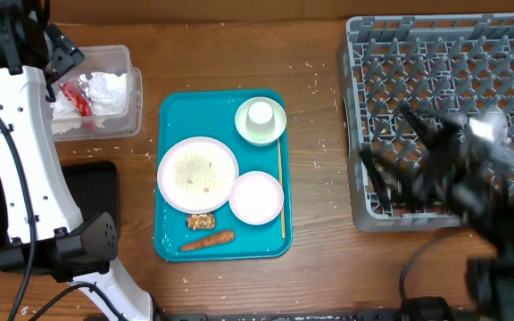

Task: Sort waste into correct bins and load items into the dishwasher
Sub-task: 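Reach the right gripper over the teal tray toward the white cup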

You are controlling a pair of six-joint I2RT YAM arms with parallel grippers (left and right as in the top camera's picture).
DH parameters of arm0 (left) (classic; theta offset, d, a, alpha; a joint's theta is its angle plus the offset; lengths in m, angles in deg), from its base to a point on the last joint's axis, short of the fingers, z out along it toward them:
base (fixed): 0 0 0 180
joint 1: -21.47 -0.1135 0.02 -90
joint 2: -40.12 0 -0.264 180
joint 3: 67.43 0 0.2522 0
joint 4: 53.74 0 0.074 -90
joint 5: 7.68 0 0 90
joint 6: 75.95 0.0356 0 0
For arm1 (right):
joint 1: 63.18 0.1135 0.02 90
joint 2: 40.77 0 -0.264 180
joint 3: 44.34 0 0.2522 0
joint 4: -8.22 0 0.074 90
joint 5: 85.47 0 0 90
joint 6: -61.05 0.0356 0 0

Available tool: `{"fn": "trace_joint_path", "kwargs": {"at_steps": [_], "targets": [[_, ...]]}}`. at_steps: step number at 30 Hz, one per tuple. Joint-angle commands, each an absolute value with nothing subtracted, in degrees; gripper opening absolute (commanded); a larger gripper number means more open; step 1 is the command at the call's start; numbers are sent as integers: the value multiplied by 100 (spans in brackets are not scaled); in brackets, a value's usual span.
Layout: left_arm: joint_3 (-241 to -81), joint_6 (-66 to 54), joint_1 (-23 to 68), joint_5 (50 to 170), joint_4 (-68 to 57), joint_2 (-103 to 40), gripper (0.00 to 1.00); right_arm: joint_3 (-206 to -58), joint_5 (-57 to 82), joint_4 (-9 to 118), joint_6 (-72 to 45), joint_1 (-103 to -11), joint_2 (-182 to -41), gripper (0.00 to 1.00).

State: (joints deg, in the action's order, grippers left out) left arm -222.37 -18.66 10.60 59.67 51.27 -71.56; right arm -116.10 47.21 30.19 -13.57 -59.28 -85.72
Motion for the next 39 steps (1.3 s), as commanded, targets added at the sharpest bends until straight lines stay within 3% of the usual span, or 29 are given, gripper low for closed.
{"fn": "trace_joint_path", "kwargs": {"at_steps": [1, 8, 14, 19, 25, 31, 39], "targets": [[-22229, -1938, 1062, 5947, 5131, -7210, 100, -13072, 5070, 3921, -1888, -5781, -10001, 100], [-22229, -1938, 1062, 5945, 5129, -7210, 100, -15385, 4006, 6280, -2500, -4892, -12250, 100], [-22229, -1938, 1062, 5945, 5129, -7210, 100, -16084, 2343, 7637, -2817, -3989, -13579, 100], [-22229, -1938, 1062, 5945, 5129, -7210, 100, -16082, 3171, 8260, -2765, -3535, -14366, 100], [-22229, -1938, 1062, 5945, 5129, -7210, 100, -16082, 3090, 7805, -2577, -3414, -14777, 100], [-22229, -1938, 1062, 5945, 5129, -7210, 100, -16082, 889, 7167, -1517, -3248, -15048, 100], [-22229, -1938, 1062, 5945, 5129, -7210, 100, -16082, -344, 6647, -1514, -2918, -15808, 100]]}}
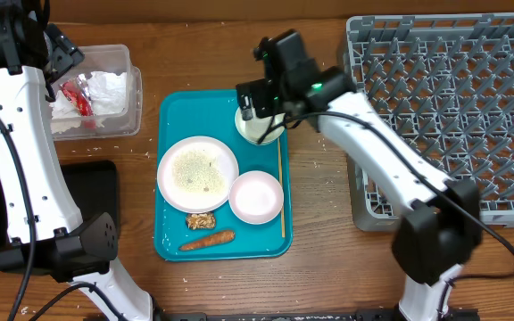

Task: Sort waste into correct bins and load items into the dishwasher
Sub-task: 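Reach the right gripper over the teal tray toward the white cup, then lower the right gripper onto the white cup and grasp its rim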

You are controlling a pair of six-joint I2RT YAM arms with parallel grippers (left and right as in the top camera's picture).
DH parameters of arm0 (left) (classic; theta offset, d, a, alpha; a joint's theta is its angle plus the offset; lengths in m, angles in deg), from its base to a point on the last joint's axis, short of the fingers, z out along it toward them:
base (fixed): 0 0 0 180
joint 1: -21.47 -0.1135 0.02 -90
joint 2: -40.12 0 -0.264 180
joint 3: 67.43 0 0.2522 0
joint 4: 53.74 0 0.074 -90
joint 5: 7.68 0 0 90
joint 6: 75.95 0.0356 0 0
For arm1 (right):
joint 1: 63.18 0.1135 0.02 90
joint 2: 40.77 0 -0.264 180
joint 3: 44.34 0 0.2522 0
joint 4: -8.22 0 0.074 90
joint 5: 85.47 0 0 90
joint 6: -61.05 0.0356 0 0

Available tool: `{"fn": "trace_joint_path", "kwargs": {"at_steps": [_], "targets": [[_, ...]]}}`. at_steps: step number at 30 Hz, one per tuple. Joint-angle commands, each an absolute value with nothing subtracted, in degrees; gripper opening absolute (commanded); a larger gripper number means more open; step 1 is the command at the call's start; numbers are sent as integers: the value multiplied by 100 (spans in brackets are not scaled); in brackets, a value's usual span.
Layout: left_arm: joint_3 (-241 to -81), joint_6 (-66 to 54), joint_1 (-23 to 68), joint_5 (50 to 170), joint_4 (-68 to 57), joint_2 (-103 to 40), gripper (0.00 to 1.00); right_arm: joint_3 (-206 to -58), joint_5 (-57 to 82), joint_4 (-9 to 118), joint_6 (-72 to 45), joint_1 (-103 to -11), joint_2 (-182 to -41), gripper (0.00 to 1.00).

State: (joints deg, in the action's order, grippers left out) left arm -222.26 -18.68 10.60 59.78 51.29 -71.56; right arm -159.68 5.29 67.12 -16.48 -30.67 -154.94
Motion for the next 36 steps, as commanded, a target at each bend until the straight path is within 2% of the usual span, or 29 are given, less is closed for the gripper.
{"fn": "trace_joint_path", "kwargs": {"at_steps": [1, 6, 18, 32, 36], "targets": [[-22229, -1938, 1062, 5945, 5129, -7210, 100, -16082, -475, 6640, -1512, -2898, -15876, 100], [-22229, -1938, 1062, 5945, 5129, -7210, 100, -16082, -938, 6610, -1346, -2857, -16097, 100], [-22229, -1938, 1062, 5945, 5129, -7210, 100, -16082, -280, 6513, -1335, -2818, -16438, 100], [-22229, -1938, 1062, 5945, 5129, -7210, 100, -16080, -289, 6596, -1239, -2787, -16689, 99], [-22229, -1938, 1062, 5945, 5129, -7210, 100, -16082, -289, 6568, -1239, -2787, -16692, 85]]}}
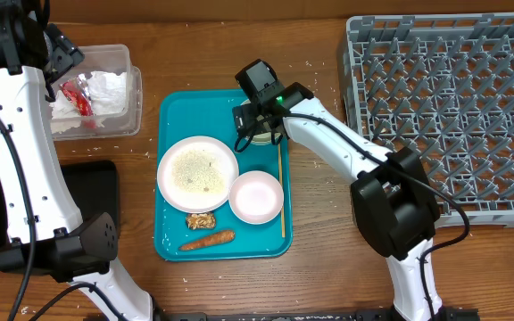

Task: Sort waste into correct bins and load items into the dishwasher
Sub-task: 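Lower the right gripper onto the white cup and grasp its rim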

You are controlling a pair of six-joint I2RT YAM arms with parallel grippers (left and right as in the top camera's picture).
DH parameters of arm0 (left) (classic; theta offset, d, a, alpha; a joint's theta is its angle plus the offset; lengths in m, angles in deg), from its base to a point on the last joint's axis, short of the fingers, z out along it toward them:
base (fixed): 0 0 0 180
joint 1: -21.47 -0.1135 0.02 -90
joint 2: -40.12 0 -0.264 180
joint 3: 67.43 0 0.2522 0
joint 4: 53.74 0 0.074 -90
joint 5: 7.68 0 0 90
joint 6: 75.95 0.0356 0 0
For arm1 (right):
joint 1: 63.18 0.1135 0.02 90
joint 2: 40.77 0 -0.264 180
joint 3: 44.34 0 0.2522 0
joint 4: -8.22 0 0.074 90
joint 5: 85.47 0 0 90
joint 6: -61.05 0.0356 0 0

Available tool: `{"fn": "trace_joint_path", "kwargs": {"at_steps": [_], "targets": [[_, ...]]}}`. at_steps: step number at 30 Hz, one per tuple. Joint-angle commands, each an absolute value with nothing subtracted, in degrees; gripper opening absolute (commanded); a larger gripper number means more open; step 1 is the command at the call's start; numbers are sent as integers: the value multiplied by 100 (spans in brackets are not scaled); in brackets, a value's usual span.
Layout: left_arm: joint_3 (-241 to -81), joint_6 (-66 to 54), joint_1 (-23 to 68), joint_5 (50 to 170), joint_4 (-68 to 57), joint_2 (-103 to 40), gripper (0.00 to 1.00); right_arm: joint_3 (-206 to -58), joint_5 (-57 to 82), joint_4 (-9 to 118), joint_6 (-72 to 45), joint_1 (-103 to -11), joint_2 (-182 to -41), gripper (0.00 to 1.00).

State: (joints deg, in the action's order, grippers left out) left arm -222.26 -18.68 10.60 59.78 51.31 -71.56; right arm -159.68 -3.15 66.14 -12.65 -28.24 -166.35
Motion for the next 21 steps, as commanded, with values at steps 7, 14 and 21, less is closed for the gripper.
{"fn": "trace_joint_path", "kwargs": {"at_steps": [7, 14, 21], "targets": [[-22229, -1938, 1062, 5945, 5129, -7210, 100, -16161, -291, 6642, -1239, -2787, -16689, 68], [-22229, -1938, 1062, 5945, 5129, -7210, 100, -17074, -298, 7195, -1239, -2853, -16678, 59], [-22229, -1938, 1062, 5945, 5129, -7210, 100, -18309, -601, 7823, -1235, -3097, -16678, 57]]}}
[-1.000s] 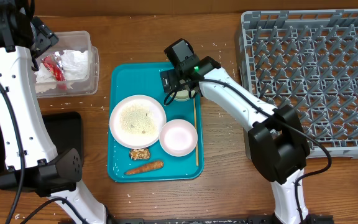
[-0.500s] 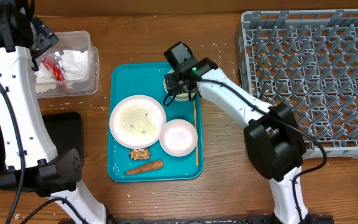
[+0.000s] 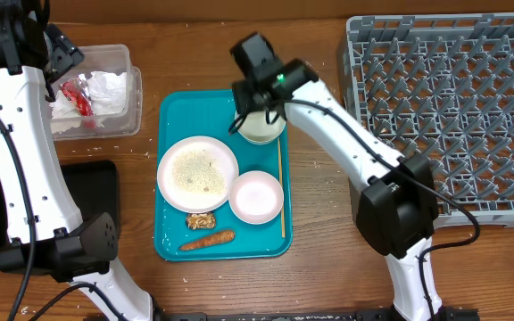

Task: Sort waste into correct bins and load items into the dishwasher
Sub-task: 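Lower the right gripper onto the white cup and grasp its rim, then carry the white cup right and place it upside down in the rack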

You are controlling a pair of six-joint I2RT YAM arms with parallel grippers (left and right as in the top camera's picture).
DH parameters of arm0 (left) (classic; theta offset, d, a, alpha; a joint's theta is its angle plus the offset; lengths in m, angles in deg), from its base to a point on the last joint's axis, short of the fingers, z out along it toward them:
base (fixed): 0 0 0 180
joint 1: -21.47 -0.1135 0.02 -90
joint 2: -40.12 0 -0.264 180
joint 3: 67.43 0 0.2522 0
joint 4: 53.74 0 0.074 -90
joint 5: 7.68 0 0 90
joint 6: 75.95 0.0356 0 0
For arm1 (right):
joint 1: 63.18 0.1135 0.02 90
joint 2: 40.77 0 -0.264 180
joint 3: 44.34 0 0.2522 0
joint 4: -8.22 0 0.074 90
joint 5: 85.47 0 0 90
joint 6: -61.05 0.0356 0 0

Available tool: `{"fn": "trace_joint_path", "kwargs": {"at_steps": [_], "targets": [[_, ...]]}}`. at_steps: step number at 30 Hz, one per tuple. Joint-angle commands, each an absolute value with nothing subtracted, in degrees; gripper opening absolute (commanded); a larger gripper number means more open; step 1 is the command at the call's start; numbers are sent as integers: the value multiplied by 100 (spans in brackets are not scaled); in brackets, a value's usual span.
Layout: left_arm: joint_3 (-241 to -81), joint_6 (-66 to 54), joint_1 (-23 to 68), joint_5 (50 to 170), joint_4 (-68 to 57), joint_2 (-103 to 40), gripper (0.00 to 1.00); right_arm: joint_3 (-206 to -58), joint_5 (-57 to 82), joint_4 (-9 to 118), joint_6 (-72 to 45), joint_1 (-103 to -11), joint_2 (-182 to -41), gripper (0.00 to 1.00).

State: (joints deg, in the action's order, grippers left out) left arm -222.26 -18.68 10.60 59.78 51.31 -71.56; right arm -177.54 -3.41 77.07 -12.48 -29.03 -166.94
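Observation:
My right gripper [image 3: 255, 105] hangs over the pale green saucer [image 3: 263, 134] at the back right of the teal tray [image 3: 169, 241]. The white cup that stands on that saucer is hidden beneath it, and its jaws cannot be made out. Also on the tray are a white plate with crumbs [image 3: 197, 174], a white bowl [image 3: 256, 197], a chopstick [image 3: 280, 192], a brown scrap [image 3: 201, 220] and a carrot piece [image 3: 208, 240]. The grey dishwasher rack [image 3: 444, 107] is at the right. My left gripper [image 3: 61, 52] sits at the far left by the clear bin [image 3: 96, 89].
The clear bin holds white and red wrappers. A black bin [image 3: 92, 205] lies at the left, partly under the white left arm [image 3: 25, 152]. Crumbs are scattered on the wooden table around the tray.
My right gripper has shifted a little toward the far edge of the tray, so more of the green saucer shows below it. The cup stays hidden. Left arm unchanged.
First my right arm was a blur over the rack's front, with the cup in plain view on the saucer. Then the gripper was at the saucer's far side. After that it covered the cup, and now it sits slightly farther back.

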Motion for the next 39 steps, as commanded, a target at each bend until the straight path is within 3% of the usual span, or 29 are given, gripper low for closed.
{"fn": "trace_joint_path", "kwargs": {"at_steps": [1, 11, 19, 29, 39], "targets": [[-22229, -1938, 1062, 5945, 5129, -7210, 100, -18491, -691, 7914, -1237, -3167, -16678, 57], [-22229, -1938, 1062, 5945, 5129, -7210, 100, -20370, -781, 9263, -767, -4765, -16678, 54], [-22229, -1938, 1062, 5947, 5129, -7210, 100, -20473, -1380, 10365, -183, -5731, -16681, 55], [-22229, -1938, 1062, 5945, 5129, -7210, 100, -20335, -1065, 11090, 453, -7707, -16698, 56], [-22229, -1938, 1062, 5945, 5129, -7210, 100, -20038, -918, 11337, 453, -8610, -16820, 85]]}}
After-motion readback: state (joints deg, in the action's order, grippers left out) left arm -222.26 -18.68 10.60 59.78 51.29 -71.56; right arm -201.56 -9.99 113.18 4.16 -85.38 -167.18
